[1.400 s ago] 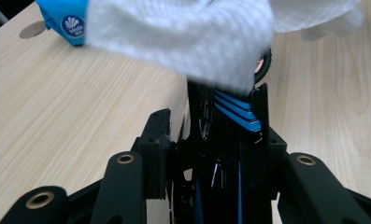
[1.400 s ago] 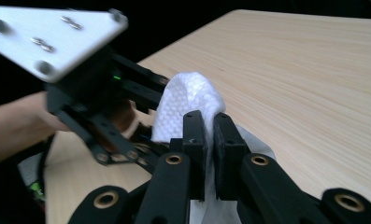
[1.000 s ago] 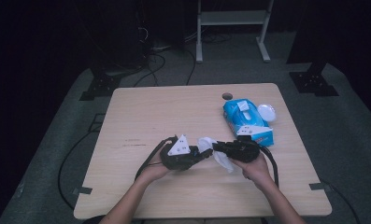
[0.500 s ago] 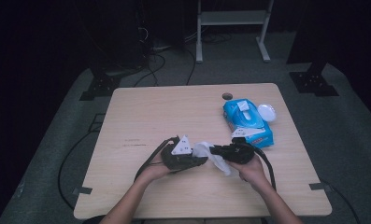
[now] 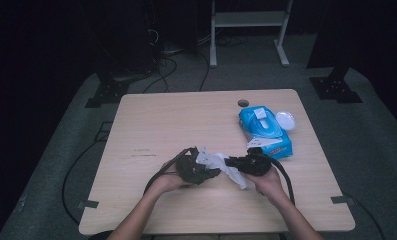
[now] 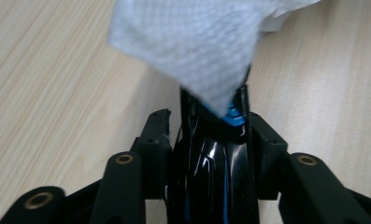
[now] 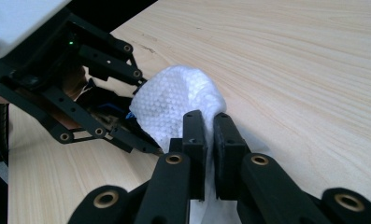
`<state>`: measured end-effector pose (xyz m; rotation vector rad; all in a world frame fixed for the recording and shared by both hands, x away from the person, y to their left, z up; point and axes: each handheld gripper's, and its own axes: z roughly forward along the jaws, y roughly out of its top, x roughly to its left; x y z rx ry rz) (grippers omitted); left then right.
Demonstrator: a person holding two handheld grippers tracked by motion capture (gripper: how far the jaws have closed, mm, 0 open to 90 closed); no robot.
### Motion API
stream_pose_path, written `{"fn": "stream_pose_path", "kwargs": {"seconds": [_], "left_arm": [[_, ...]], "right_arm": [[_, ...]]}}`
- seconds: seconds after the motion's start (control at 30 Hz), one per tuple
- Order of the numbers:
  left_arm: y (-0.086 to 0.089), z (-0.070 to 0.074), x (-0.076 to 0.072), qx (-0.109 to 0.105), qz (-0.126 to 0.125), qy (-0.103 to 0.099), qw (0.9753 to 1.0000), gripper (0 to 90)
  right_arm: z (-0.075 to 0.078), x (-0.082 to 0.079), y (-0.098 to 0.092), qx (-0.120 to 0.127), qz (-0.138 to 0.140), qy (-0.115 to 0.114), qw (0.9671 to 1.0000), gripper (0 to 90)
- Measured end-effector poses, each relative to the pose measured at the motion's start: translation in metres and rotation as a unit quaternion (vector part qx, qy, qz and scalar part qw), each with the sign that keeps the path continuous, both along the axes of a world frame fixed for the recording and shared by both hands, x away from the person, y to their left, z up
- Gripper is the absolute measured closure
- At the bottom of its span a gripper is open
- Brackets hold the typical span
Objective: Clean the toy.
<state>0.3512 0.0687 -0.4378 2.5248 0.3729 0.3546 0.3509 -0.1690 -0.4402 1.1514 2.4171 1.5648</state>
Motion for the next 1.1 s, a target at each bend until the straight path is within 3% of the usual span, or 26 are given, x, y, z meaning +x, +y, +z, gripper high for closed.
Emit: {"fn": "stream_pose_path", "kwargs": {"seconds": [0.07,0.13,0.2,0.23,0.4,0.57,0.6,0.63,0.77,0.83,1.03,1.1], "left_arm": [[-0.001,0.001,-0.001,-0.002,-0.003,0.001,1.0000,57.2],[0.000,0.002,-0.002,-0.018,-0.009,-0.003,0.9998,57.7],[0.003,0.006,-0.004,-0.048,-0.020,-0.004,0.9987,59.9],[0.004,0.009,-0.004,-0.063,-0.018,0.006,0.9978,63.3],[0.006,0.010,-0.003,-0.078,-0.021,0.009,0.9967,65.1],[0.004,0.007,-0.003,-0.055,-0.012,0.008,0.9984,61.4],[-0.002,0.002,-0.002,-0.020,0.000,0.014,0.9997,56.5],[-0.003,0.001,-0.002,-0.008,0.003,0.008,0.9999,55.7],[-0.009,0.003,-0.004,0.017,0.004,0.000,0.9999,57.5],[-0.009,0.005,-0.006,0.002,-0.005,-0.004,1.0000,61.9],[-0.003,0.006,-0.007,-0.036,-0.013,-0.006,0.9992,62.6],[0.002,0.015,-0.008,-0.094,-0.028,0.001,0.9952,63.3]], "right_arm": [[0.000,0.001,-0.001,0.002,0.000,0.001,1.0000,84.4],[0.000,0.001,-0.003,0.006,-0.001,0.001,1.0000,84.4],[0.001,0.001,-0.004,0.014,-0.001,0.002,0.9999,84.4],[0.002,0.001,-0.005,0.018,0.000,0.002,0.9998,84.4],[0.003,0.001,-0.006,0.027,0.004,0.003,0.9996,84.4],[0.000,0.002,-0.005,0.025,0.004,0.009,0.9996,84.4],[-0.001,0.002,-0.005,0.022,0.003,0.009,0.9997,84.4],[-0.002,0.003,-0.004,0.022,0.004,0.009,0.9997,84.4],[-0.004,0.004,-0.004,0.021,0.002,0.016,0.9996,84.4],[-0.005,0.003,-0.004,0.021,0.004,0.018,0.9996,84.4],[-0.003,0.004,-0.005,0.029,0.010,0.015,0.9994,84.4],[0.000,0.004,-0.008,0.042,0.013,0.014,0.9989,84.4]]}}
